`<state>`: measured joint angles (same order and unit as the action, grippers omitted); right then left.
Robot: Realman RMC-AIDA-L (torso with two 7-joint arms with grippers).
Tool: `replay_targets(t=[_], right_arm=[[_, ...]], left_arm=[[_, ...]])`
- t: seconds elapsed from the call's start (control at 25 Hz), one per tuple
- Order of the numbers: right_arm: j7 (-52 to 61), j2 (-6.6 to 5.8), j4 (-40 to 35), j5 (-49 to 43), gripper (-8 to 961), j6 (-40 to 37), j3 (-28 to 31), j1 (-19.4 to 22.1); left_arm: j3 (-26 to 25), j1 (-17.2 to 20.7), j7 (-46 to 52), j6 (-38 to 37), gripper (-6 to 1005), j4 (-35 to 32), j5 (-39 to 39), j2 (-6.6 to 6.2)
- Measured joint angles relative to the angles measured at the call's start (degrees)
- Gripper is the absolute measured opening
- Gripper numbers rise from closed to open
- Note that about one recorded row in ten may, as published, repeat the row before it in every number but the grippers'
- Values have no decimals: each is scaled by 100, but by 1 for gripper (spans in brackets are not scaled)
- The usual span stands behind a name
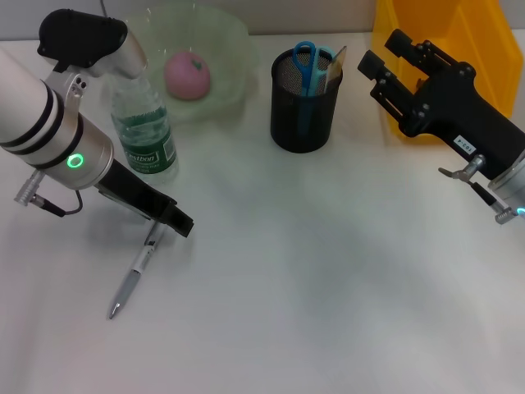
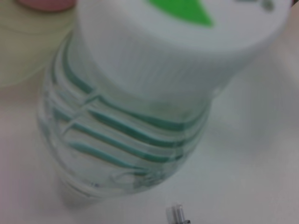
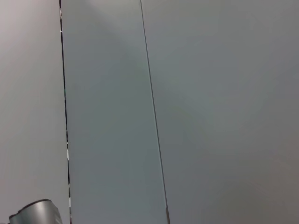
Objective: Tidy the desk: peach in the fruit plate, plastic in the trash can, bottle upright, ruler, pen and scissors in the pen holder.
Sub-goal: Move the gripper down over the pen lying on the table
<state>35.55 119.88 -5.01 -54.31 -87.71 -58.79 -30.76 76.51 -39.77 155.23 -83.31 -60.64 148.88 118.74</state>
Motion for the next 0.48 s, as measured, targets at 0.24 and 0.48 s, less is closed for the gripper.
replay_targets(t=[0.24, 0.48], right_arm=[[34, 0, 0, 0, 504, 50, 0, -17], [39, 0, 4, 0, 503, 61, 0, -18]], left_arm=[[1, -71, 2, -72, 628, 5, 1, -1], [4, -117, 4, -81, 626, 18, 107, 3]])
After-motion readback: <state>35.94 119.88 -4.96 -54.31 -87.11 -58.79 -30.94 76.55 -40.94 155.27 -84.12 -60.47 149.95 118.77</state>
